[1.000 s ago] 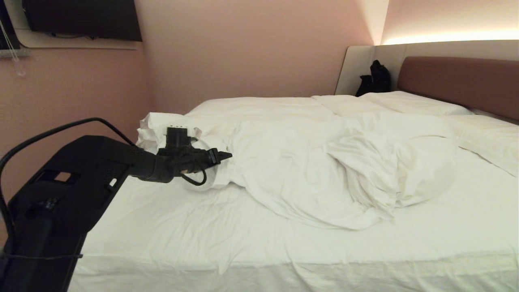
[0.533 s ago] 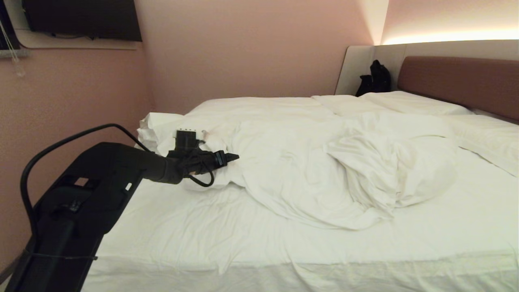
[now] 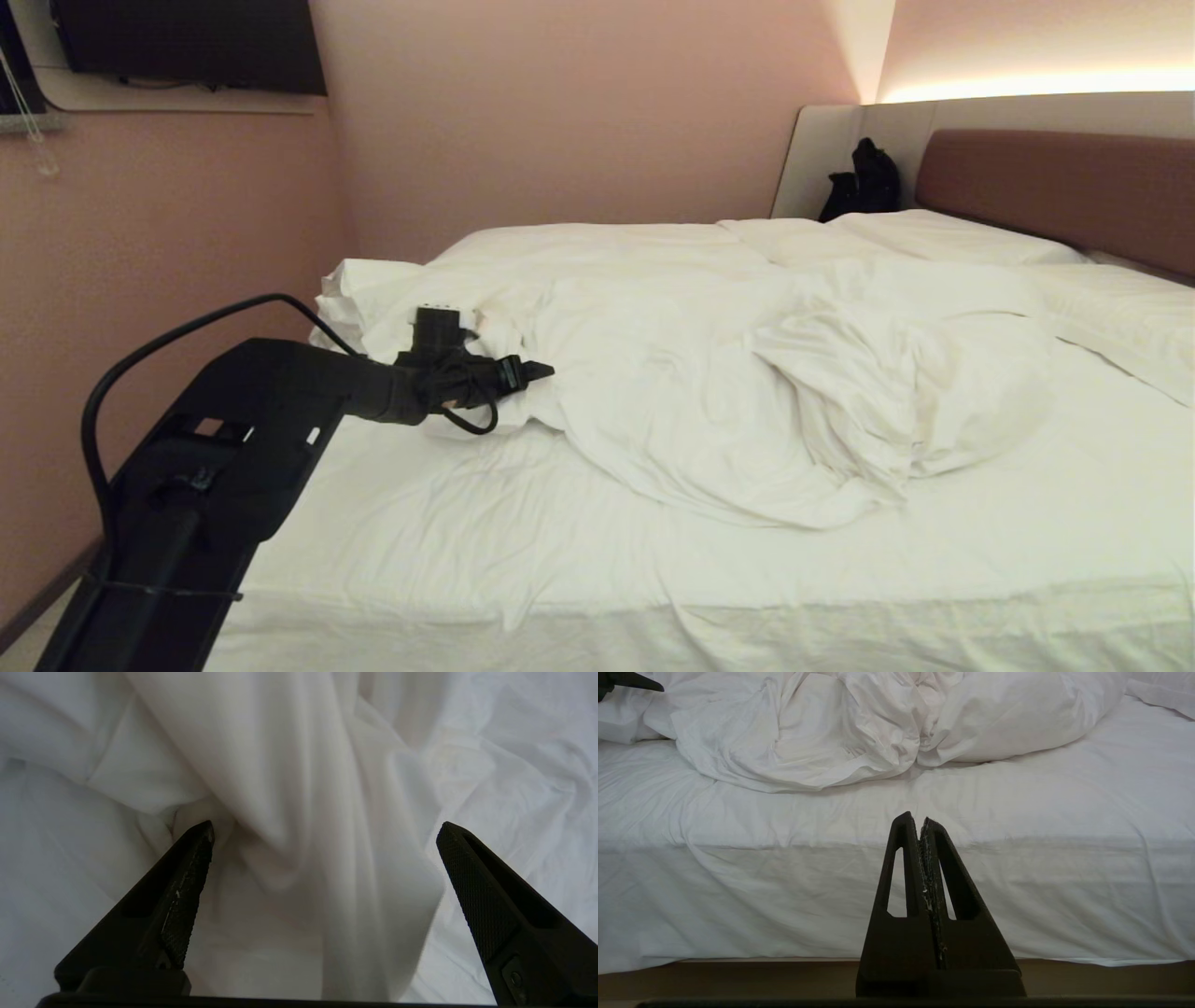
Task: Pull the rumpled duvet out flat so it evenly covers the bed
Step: Hold the folded corner of the quilt, then flatten the corners of the folded blanket
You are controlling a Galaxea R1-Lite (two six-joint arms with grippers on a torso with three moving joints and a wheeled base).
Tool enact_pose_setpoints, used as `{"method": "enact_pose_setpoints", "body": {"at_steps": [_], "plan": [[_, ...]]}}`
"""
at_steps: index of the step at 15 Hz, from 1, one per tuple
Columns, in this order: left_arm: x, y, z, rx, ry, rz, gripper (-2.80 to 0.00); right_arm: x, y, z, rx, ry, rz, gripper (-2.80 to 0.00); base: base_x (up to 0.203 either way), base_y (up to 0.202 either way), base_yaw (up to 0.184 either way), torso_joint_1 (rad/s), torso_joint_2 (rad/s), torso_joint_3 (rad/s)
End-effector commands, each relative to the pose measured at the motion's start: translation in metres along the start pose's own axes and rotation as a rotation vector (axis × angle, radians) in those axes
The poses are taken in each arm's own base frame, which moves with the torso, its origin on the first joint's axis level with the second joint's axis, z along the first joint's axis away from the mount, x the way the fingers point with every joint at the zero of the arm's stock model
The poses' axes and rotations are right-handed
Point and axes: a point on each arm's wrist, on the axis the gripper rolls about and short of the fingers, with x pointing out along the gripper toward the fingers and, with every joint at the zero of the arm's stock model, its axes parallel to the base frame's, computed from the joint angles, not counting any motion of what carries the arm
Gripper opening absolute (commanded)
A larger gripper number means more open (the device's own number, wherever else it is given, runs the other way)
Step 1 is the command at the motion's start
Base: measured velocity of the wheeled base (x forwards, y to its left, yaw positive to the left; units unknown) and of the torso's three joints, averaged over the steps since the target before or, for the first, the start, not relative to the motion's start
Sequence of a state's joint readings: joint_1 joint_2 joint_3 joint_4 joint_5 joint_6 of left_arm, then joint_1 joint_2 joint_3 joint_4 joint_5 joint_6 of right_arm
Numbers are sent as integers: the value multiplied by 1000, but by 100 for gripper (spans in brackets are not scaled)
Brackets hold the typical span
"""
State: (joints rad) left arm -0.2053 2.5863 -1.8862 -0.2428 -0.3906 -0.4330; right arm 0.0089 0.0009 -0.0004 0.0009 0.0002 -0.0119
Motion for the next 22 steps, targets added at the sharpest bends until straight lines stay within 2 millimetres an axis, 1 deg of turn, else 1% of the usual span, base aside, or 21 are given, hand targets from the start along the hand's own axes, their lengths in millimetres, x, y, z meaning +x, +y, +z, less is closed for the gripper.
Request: {"method": "enact_pose_setpoints", "body": {"at_steps": [1, 2, 3, 10, 15, 16, 20, 22], "plan": [[2, 2, -2, -3, 6, 0, 0, 0, 0, 0, 0, -1, 2, -280, 0, 0, 0, 0, 0, 0], [2, 2, -2, -3, 6, 0, 0, 0, 0, 0, 0, -1, 1, -280, 0, 0, 0, 0, 0, 0], [2, 2, -2, 3, 9, 1, -280, 0, 0, 0, 0, 0, 0, -280, 0, 0, 0, 0, 0, 0], [2, 3, -5, 10, 18, 5, -280, 0, 0, 0, 0, 0, 1, -280, 0, 0, 0, 0, 0, 0], [-2, 1, -5, 3, 35, 14, -280, 0, 0, 0, 0, 1, 0, -280, 0, 0, 0, 0, 0, 0], [-6, -1, -3, -6, 51, 24, -280, 0, 0, 0, 0, 2, 0, -280, 0, 0, 0, 0, 0, 0], [-10, -2, -3, -7, 56, 64, -280, 0, 0, 0, 0, 1, 1, -280, 0, 0, 0, 0, 0, 0], [-19, -6, -2, -14, 73, 76, -280, 0, 0, 0, 0, 2, 2, -280, 0, 0, 0, 0, 0, 0]]}}
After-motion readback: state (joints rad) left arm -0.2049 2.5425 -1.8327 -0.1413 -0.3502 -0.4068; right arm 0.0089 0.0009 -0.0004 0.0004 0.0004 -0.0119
